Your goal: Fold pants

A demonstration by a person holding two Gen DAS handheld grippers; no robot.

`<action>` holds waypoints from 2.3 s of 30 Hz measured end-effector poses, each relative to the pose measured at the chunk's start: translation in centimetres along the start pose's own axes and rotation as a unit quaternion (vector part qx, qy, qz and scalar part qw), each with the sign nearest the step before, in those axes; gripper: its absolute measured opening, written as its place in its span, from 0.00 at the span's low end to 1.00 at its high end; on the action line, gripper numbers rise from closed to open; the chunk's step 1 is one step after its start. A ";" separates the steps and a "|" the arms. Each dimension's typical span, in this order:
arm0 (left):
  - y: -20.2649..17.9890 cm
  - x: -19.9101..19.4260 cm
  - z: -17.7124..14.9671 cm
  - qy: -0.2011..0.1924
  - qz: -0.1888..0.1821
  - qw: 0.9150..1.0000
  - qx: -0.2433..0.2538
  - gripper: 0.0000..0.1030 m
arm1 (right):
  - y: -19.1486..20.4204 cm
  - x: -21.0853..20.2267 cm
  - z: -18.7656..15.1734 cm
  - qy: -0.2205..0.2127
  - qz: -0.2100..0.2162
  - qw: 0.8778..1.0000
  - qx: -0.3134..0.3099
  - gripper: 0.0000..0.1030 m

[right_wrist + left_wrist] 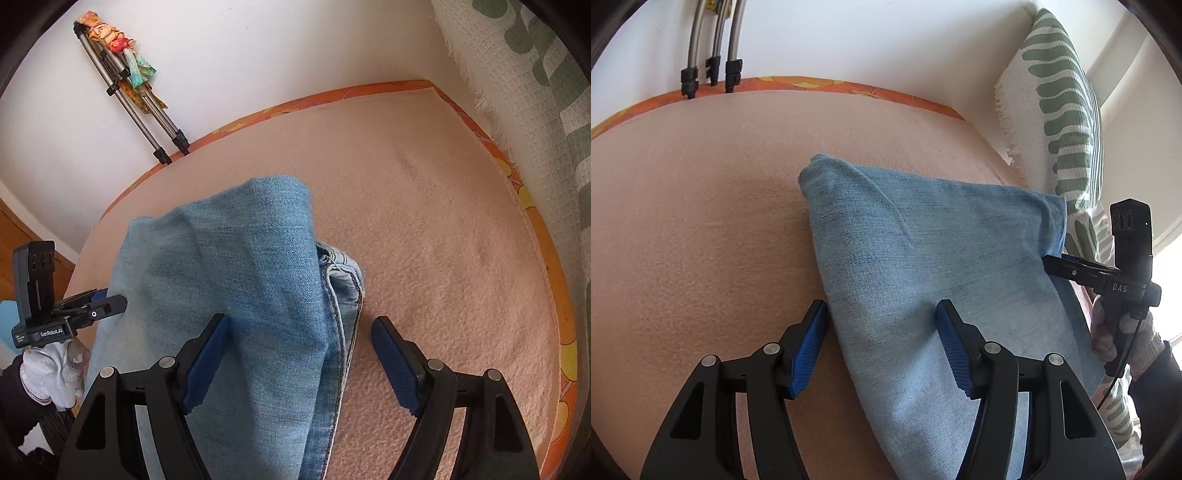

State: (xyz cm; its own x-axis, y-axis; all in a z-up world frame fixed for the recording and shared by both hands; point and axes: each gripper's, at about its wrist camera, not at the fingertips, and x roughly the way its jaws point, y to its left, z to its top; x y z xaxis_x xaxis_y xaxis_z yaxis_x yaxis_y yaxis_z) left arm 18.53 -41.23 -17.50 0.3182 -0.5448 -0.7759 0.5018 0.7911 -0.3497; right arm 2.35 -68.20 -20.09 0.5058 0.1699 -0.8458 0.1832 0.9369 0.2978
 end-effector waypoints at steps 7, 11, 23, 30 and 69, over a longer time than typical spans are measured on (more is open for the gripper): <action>-0.6 0.4 0.2 -0.006 -0.001 1.000 0.010 0.58 | 0.6 0.4 0.0 0.004 0.016 1.000 -0.008 0.59; -1.2 0.7 0.1 -0.010 0.001 1.000 0.023 0.58 | 1.0 0.6 -0.1 0.004 0.015 1.000 -0.008 0.54; -1.4 0.9 0.1 -0.017 -0.003 0.999 0.029 0.48 | 1.2 0.5 -0.5 0.003 0.012 1.000 -0.005 0.57; -1.1 0.8 0.1 -0.025 -0.012 0.999 0.017 0.30 | 1.7 0.6 -0.6 0.000 0.009 1.000 -0.009 0.44; -7.5 -10.6 -0.1 -0.141 -0.051 0.984 0.092 0.08 | 10.8 -12.0 -3.2 -0.138 -0.065 0.985 -0.081 0.11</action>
State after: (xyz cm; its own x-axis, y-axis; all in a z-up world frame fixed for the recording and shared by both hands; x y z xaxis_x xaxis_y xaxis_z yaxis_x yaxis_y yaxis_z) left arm 11.32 -41.32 -6.76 0.4571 -0.6944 -0.5558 0.6709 0.6794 -0.2970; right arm -4.41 -59.15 -8.11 0.7012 -0.0228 -0.7126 0.1356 0.9855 0.1019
